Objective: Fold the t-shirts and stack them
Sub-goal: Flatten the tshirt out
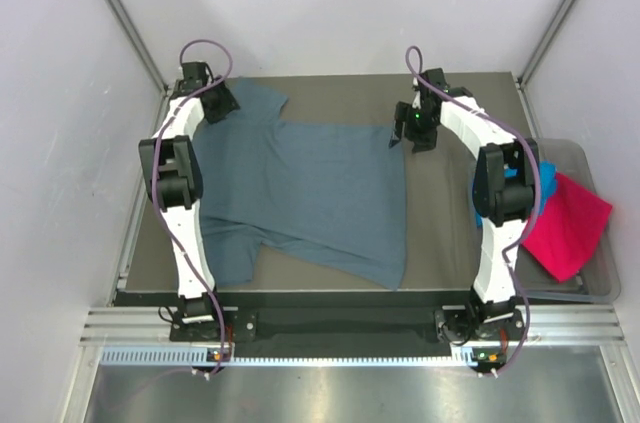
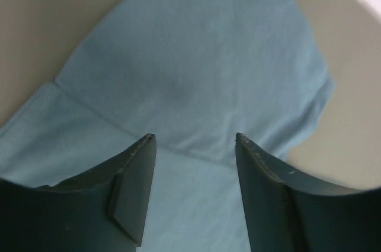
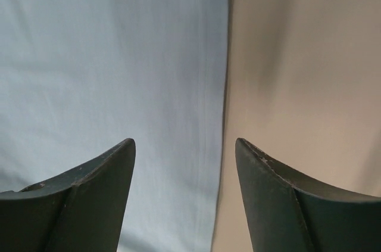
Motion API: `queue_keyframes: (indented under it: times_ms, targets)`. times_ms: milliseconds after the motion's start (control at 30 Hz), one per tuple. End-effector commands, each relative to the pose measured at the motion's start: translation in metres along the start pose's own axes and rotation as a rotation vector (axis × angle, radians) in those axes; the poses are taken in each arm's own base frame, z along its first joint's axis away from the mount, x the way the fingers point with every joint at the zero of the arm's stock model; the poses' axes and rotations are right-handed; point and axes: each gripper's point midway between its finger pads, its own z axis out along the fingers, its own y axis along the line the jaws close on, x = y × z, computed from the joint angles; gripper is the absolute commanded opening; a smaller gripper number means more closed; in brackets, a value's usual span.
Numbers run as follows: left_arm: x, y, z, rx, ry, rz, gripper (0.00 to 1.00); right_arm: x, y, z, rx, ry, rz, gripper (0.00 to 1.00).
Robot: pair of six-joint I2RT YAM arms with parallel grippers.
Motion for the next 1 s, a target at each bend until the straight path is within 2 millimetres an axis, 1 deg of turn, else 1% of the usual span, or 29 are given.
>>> queue_keyframes:
  times_ms: [0,33,67,100,133,167,200,233,267,300,333,400,467,600,700,767,833,900,967]
  targets:
    - [-0.039,0.006,-0.053,-0.076,-0.050,0.199,0.63,-0.048,-0.004,0.012,0.036,-0.115,-0.017,0.69]
    - [-0.041,0.012,-0.050,-0.067,-0.048,0.208,0.63,-0.066,-0.001,0.008,0.024,-0.155,-0.028,0.69]
    - [-0.049,0.021,-0.051,-0.028,-0.047,0.202,0.63,-0.073,-0.002,0.016,0.018,-0.168,-0.031,0.68]
    - [-0.052,0.026,-0.049,-0.008,-0.048,0.194,0.63,-0.081,0.000,0.018,0.002,-0.188,-0.038,0.68]
    - [-0.051,0.032,-0.042,0.016,-0.041,0.181,0.60,-0.092,0.006,0.017,-0.019,-0.215,-0.056,0.68]
    - [-0.063,0.033,-0.042,0.055,-0.063,0.164,0.59,-0.097,0.004,0.027,-0.028,-0.220,-0.056,0.66]
    - [-0.065,0.036,-0.038,0.061,-0.061,0.153,0.57,-0.101,0.004,0.029,-0.043,-0.222,-0.056,0.61]
    - [-0.060,0.044,-0.027,0.060,-0.044,0.142,0.51,-0.110,0.008,0.028,-0.060,-0.243,-0.062,0.58]
    - [-0.067,0.049,-0.025,0.051,-0.058,0.139,0.48,-0.112,0.009,0.035,-0.074,-0.244,-0.066,0.51]
    - [-0.066,0.051,-0.021,0.047,-0.055,0.136,0.47,-0.115,0.013,0.036,-0.095,-0.247,-0.067,0.41]
    - [-0.062,0.056,-0.014,0.044,-0.047,0.130,0.47,-0.119,0.016,0.036,-0.107,-0.256,-0.072,0.40]
    - [-0.062,0.061,-0.009,0.043,-0.056,0.118,0.50,-0.123,0.015,0.041,-0.105,-0.270,-0.070,0.41]
    - [-0.059,0.066,-0.003,0.043,-0.053,0.115,0.54,-0.124,0.013,0.046,-0.099,-0.272,-0.069,0.43]
    - [-0.054,0.067,0.006,0.057,-0.048,0.104,0.57,-0.122,0.008,0.057,-0.079,-0.260,-0.073,0.51]
    - [-0.048,0.067,0.010,0.073,-0.036,0.102,0.59,-0.125,0.005,0.065,-0.073,-0.265,-0.075,0.54]
    - [-0.044,0.072,0.013,0.063,-0.023,0.107,0.61,-0.125,0.004,0.072,-0.072,-0.259,-0.078,0.54]
    - [-0.040,0.076,0.015,0.051,-0.013,0.118,0.63,-0.127,0.005,0.073,-0.076,-0.263,-0.083,0.53]
    - [-0.034,0.075,0.017,0.067,0.002,0.121,0.63,-0.127,0.004,0.077,-0.075,-0.258,-0.085,0.50]
    - [-0.029,0.078,0.019,0.067,0.020,0.117,0.60,-0.126,0.004,0.078,-0.075,-0.258,-0.089,0.50]
